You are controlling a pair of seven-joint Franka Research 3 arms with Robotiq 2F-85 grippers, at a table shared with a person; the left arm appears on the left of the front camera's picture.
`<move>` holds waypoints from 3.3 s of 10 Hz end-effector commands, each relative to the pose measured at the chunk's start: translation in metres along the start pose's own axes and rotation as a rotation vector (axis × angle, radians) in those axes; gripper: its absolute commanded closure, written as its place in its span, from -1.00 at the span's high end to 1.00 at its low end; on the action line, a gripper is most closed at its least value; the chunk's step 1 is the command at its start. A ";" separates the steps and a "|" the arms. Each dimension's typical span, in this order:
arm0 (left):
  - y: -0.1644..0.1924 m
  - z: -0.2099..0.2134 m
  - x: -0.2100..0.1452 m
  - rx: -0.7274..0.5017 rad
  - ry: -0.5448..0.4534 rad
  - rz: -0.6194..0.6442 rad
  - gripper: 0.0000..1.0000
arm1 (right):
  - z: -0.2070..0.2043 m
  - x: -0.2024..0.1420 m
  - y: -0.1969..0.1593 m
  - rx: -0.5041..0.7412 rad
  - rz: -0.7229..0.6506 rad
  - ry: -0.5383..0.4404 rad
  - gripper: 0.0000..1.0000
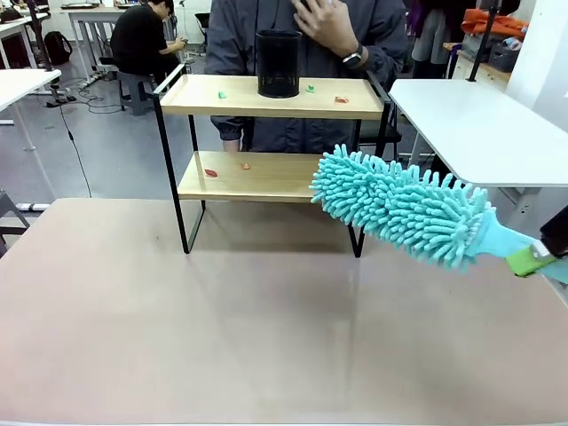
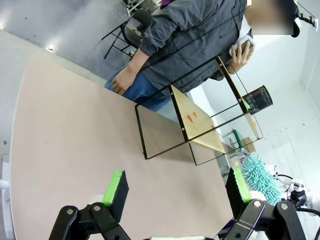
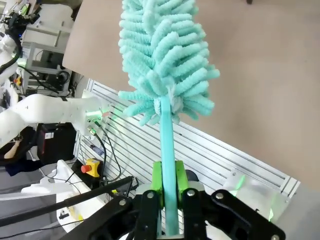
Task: Clean the shelf.
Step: Clean the specific tier of the Shelf with the Duster once objects are removed.
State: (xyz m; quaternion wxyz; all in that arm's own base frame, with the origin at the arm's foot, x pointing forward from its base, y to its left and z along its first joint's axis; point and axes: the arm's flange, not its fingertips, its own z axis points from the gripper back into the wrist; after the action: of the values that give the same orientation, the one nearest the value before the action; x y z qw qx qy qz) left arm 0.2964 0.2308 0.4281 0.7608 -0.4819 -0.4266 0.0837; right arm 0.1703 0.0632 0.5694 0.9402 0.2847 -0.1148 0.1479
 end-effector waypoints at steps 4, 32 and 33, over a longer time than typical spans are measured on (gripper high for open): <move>0.000 -0.002 -0.002 -0.018 -0.025 -0.020 1.00 | -0.029 0.037 0.009 -0.010 0.062 -0.017 -0.74; 0.000 -0.002 -0.002 -0.018 -0.025 -0.020 1.00 | -0.216 0.194 0.020 -0.327 -0.231 -0.347 -0.74; 0.000 -0.002 -0.002 -0.018 -0.025 -0.020 1.00 | -0.222 0.198 0.026 -0.316 -0.215 -0.331 -0.74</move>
State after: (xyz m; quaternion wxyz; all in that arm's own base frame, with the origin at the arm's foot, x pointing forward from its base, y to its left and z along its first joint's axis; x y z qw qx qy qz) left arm 0.2965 0.2311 0.4285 0.7587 -0.4829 -0.4289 0.0852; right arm 0.3684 0.2400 0.4612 0.9542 0.1466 -0.2597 -0.0224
